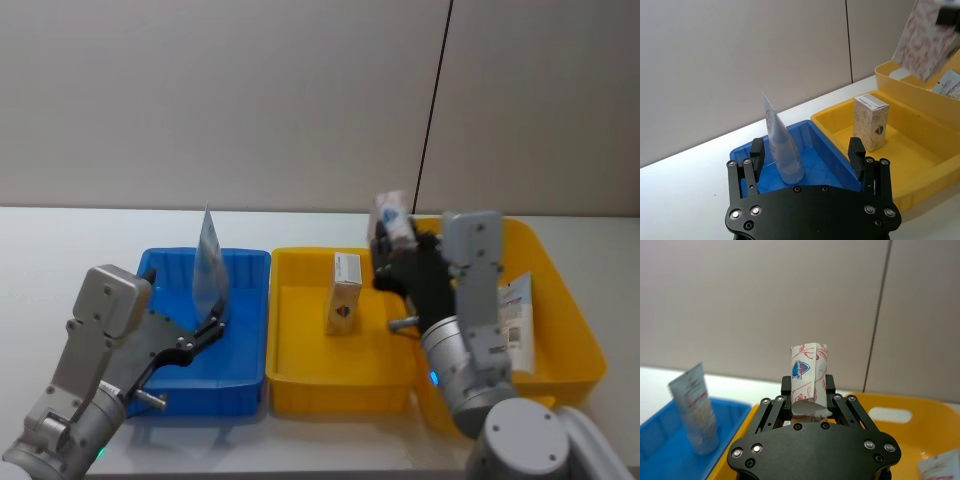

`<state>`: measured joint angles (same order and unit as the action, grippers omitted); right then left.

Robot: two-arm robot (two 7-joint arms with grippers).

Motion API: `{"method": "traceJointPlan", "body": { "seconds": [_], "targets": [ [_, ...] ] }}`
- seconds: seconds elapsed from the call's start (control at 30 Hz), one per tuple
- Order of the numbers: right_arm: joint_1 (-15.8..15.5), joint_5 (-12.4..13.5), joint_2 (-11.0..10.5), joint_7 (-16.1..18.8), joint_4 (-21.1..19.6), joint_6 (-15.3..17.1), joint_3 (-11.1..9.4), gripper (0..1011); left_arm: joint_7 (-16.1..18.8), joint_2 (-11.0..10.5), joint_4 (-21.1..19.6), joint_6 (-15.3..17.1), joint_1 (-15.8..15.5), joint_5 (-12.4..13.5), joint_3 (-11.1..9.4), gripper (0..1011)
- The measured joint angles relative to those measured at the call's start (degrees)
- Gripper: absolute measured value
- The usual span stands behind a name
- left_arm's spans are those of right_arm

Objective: Bimanual collaborative sorting of washing and personal care products

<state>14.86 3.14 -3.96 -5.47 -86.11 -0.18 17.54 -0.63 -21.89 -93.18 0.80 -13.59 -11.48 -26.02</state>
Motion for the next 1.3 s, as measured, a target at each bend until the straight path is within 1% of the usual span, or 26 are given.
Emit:
{"method": "traceJointPlan", "body": {
  "seconds": [0.1, 0.23, 0.4, 0.5, 0.53, 0.73, 0.87, 1.0, 1.07, 1.27, 1.3],
  "targets": [
    [0.1, 0.4, -0.2, -0.5, -1.0, -2.0, -1.8, 327, 0.0, 0.0, 0.0, 0.0, 0.0, 0.0, 0.0, 1001],
    [0.1, 0.5, -0.4, -1.4, -1.9, -3.2, -3.6, 327, 0.0, 0.0, 0.0, 0.0, 0.0, 0.0, 0.0, 1001],
    [-0.5, 0.6, -1.0, -2.6, -3.0, -3.6, -5.9, 328, 0.0, 0.0, 0.0, 0.0, 0.0, 0.0, 0.0, 1001],
    [-0.9, 0.5, -1.3, -3.2, -3.7, -3.1, -7.2, 328, 0.0, 0.0, 0.0, 0.0, 0.0, 0.0, 0.0, 1001],
    [-1.1, 0.5, -1.5, -3.5, -4.1, -2.5, -7.8, 327, 0.0, 0.0, 0.0, 0.0, 0.0, 0.0, 0.0, 1001],
    [-1.9, 0.5, -2.2, -3.8, -5.2, 0.1, -9.5, 327, 0.0, 0.0, 0.0, 0.0, 0.0, 0.0, 0.0, 1001],
    [-2.5, 0.7, -2.8, -3.5, -5.9, 3.0, -10.4, 327, 0.0, 0.0, 0.0, 0.0, 0.0, 0.0, 0.0, 1001],
    [-2.8, 1.0, -3.3, -2.7, -6.3, 5.6, -10.9, 327, 0.0, 0.0, 0.0, 0.0, 0.0, 0.0, 0.0, 1001],
    [-2.9, 1.2, -3.6, -2.1, -6.5, 7.3, -11.2, 328, 0.0, 0.0, 0.0, 0.0, 0.0, 0.0, 0.0, 1001],
    [-2.9, 1.8, -4.1, -0.7, -6.4, 11.3, -11.4, 327, 0.0, 0.0, 0.0, 0.0, 0.0, 0.0, 0.0, 1001],
    [-2.9, 1.9, -4.3, -0.2, -6.3, 12.7, -11.4, 327, 0.0, 0.0, 0.0, 0.0, 0.0, 0.0, 0.0, 1001]
  ]
}}
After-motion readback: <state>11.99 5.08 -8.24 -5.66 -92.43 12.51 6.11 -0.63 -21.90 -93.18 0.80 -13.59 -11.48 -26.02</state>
